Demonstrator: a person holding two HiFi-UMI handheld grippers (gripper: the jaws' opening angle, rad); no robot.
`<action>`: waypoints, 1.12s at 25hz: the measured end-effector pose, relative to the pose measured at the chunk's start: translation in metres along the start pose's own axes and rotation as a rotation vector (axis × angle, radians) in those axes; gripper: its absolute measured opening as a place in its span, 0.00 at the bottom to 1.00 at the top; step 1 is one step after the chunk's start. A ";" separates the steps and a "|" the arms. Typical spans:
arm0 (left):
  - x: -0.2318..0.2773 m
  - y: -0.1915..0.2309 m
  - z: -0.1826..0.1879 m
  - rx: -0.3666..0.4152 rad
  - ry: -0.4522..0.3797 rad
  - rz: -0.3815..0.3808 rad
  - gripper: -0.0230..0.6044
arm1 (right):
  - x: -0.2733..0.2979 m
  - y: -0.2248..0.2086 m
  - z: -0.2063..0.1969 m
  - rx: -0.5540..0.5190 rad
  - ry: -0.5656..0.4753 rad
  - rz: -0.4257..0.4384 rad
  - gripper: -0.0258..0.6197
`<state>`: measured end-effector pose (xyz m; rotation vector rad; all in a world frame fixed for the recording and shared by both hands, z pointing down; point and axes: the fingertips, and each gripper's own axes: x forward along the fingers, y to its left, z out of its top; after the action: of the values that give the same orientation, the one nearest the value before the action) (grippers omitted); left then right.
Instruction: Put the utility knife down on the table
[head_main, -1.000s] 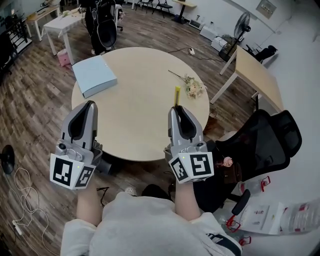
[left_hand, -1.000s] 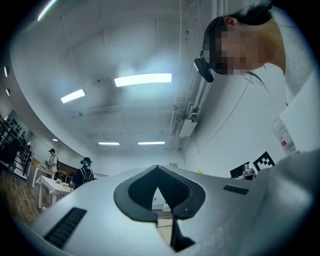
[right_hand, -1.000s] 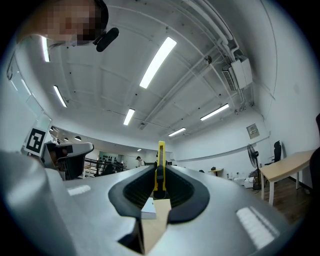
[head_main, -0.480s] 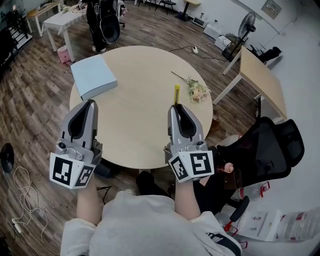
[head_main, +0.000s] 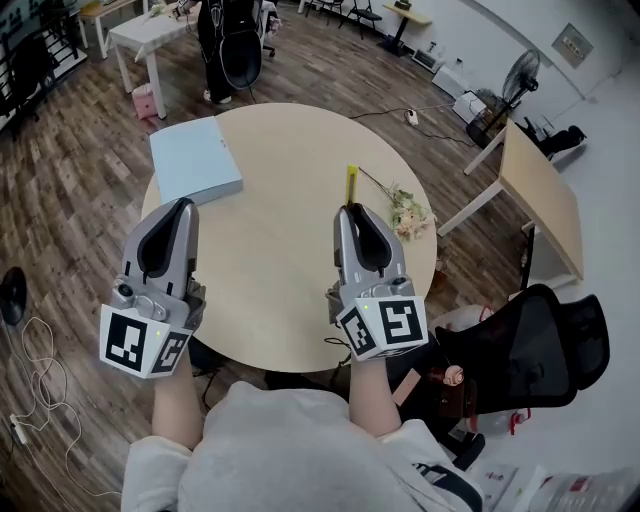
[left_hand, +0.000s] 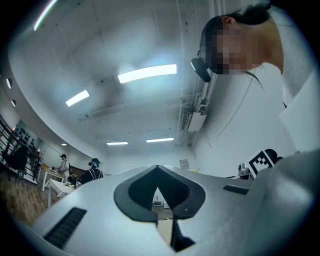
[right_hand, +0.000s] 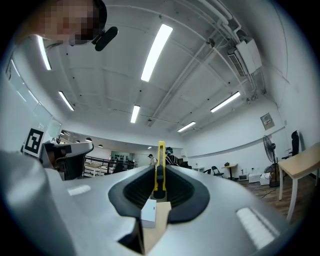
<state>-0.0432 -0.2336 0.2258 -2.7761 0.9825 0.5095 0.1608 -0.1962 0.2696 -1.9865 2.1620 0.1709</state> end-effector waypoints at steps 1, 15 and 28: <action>0.003 0.002 -0.003 0.004 0.003 0.008 0.05 | 0.007 -0.002 -0.004 0.003 0.008 0.012 0.15; 0.022 0.044 -0.050 0.011 0.090 0.141 0.05 | 0.088 -0.005 -0.102 0.074 0.239 0.155 0.15; 0.018 0.069 -0.084 -0.007 0.166 0.222 0.05 | 0.105 0.002 -0.207 0.139 0.468 0.204 0.15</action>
<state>-0.0516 -0.3184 0.2949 -2.7663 1.3368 0.3133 0.1365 -0.3436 0.4470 -1.8650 2.5688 -0.4482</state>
